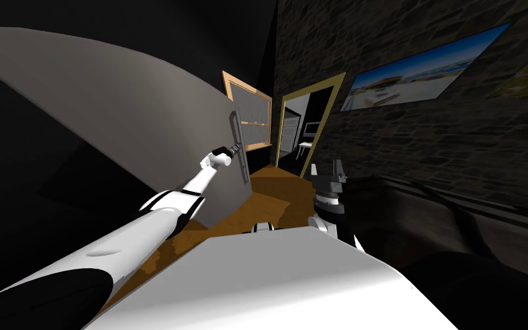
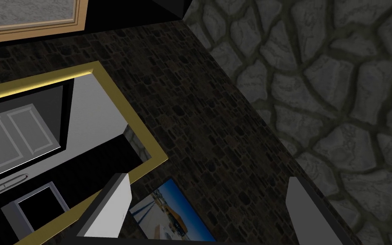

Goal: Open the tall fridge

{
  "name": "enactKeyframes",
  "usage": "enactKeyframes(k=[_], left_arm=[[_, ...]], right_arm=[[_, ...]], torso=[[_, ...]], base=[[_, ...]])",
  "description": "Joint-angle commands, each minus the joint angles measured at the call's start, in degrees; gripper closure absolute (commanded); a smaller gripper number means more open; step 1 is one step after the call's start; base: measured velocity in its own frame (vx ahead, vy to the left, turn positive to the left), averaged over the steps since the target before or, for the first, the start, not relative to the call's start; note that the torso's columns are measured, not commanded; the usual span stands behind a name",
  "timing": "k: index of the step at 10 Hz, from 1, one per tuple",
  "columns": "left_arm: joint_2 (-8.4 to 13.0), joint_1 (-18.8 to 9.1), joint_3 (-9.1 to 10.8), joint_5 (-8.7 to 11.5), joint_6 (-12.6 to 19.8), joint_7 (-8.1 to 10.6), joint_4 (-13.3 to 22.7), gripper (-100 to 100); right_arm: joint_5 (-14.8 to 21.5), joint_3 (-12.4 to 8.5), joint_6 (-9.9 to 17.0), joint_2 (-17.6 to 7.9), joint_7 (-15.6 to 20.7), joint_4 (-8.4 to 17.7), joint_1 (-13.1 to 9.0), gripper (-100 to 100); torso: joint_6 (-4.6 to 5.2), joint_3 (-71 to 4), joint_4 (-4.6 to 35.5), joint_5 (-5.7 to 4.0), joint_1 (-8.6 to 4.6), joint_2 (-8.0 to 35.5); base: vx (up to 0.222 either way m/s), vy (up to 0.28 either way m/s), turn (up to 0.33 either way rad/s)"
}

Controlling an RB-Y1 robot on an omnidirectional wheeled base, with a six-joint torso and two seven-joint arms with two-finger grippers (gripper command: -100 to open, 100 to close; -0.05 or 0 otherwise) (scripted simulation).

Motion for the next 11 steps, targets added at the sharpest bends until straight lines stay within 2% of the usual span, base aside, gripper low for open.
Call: enactKeyframes(k=[1,2,4,5,6,7,8,9,10,11], left_arm=[[0.8,2.9,-0.88,4.2,1.9,-3.19,-4.1,100],[0.8,2.9,-0.88,6.3,1.9,-4.63,-5.4,100],[0.8,2.9,-0.88,8.3,1.9,-4.64,-8.4,100],[1.5,5.4,-1.60,10.7,3.9,-7.53,-10.0,100],[1.5,5.7,-1.60,12.3,3.9,-8.70,-12.7,100],[1.5,5.7,-1.60,14.7,3.9,-8.88,-14.0,100],[1.5,5.7,-1.60,14.7,3.9,-8.88,-15.2,100],[2.3,8.5,-2.33,17.8,5.9,-12.07,-17.0,100],[2.3,8.5,-2.33,19.1,5.9,-13.11,-18.5,100],[2.3,8.5,-2.33,21.1,5.9,-13.11,-19.9,100]], right_arm=[[0.0,0.0,0.0,0.0,0.0,0.0,0.0,0],[0.0,0.0,0.0,0.0,0.0,0.0,0.0,0],[0.0,0.0,0.0,0.0,0.0,0.0,0.0,0],[0.0,0.0,0.0,0.0,0.0,0.0,0.0,0],[0.0,0.0,0.0,0.0,0.0,0.0,0.0,0],[0.0,0.0,0.0,0.0,0.0,0.0,0.0,0],[0.0,0.0,0.0,0.0,0.0,0.0,0.0,0],[0.0,0.0,0.0,0.0,0.0,0.0,0.0,0],[0.0,0.0,0.0,0.0,0.0,0.0,0.0,0],[0.0,0.0,0.0,0.0,0.0,0.0,0.0,0]], torso=[[-0.03,0.0,0.0,0.02,0.05,0.0],[-0.12,0.0,0.0,0.04,0.03,0.0],[0.00,0.0,0.0,-0.01,-0.03,0.0],[-0.04,0.0,0.0,0.02,0.03,-0.1],[-0.12,0.0,0.0,0.05,0.05,0.0],[-0.02,0.0,0.0,0.00,-0.03,0.0],[0.00,0.0,0.0,0.00,-0.03,0.0],[-0.03,0.0,0.0,0.01,0.02,0.0],[-0.11,0.0,0.0,0.03,0.02,0.0],[-0.02,0.0,0.0,0.00,-0.01,0.0]], base=[[-0.026,-0.028,0.217],[-0.034,-0.039,0.128],[-0.008,-0.010,-0.026],[-0.017,-0.024,0.189],[-0.024,-0.037,0.149],[-0.016,-0.019,-0.010],[-0.009,-0.004,-0.035],[-0.028,-0.027,0.209],[-0.033,-0.034,0.129],[-0.016,-0.015,-0.021]])
